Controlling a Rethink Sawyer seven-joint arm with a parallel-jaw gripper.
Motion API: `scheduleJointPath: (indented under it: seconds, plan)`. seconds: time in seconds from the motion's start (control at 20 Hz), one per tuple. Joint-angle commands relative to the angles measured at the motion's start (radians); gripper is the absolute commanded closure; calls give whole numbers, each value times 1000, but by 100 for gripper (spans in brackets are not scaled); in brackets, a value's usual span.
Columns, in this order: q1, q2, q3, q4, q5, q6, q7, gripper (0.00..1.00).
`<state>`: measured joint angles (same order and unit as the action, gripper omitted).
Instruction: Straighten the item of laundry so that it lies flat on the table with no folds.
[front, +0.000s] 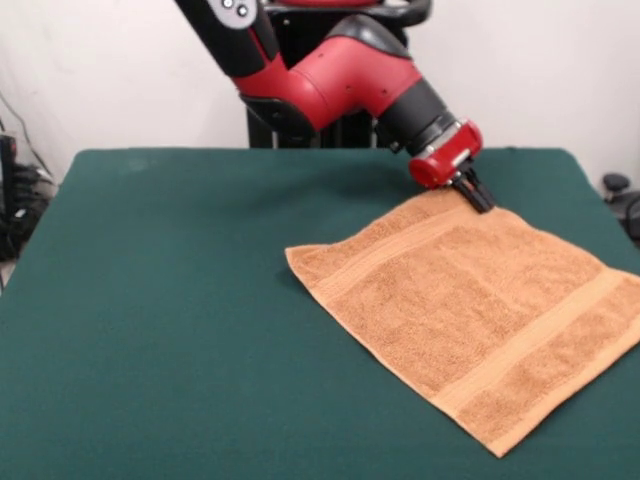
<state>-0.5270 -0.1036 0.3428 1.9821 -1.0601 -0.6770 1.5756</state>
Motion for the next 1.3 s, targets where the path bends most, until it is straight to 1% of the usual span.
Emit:
scheduleJointPath:
  seconds: [0.05, 0.45, 0.55, 0.7, 0.85, 1.0, 1.15, 1.25, 1.3]
  plan:
    - [62, 43, 77, -165, 49, -69, 132, 100]
    - [78, 58, 75, -172, 62, -141, 117, 100]
    - [84, 54, 70, -173, 66, -135, 120, 100]
    - [95, 28, 51, -161, 65, -90, 134, 100]
    - [107, -18, 18, -138, 74, -8, 143, 100]
    - [90, -74, 15, -86, 62, 16, 159, 100]
    - [73, -159, 14, -10, 64, 32, 171, 100]
    - [71, -201, 1, 23, 74, 35, 169, 100]
    - [71, -207, -7, 30, 74, 32, 166, 100]
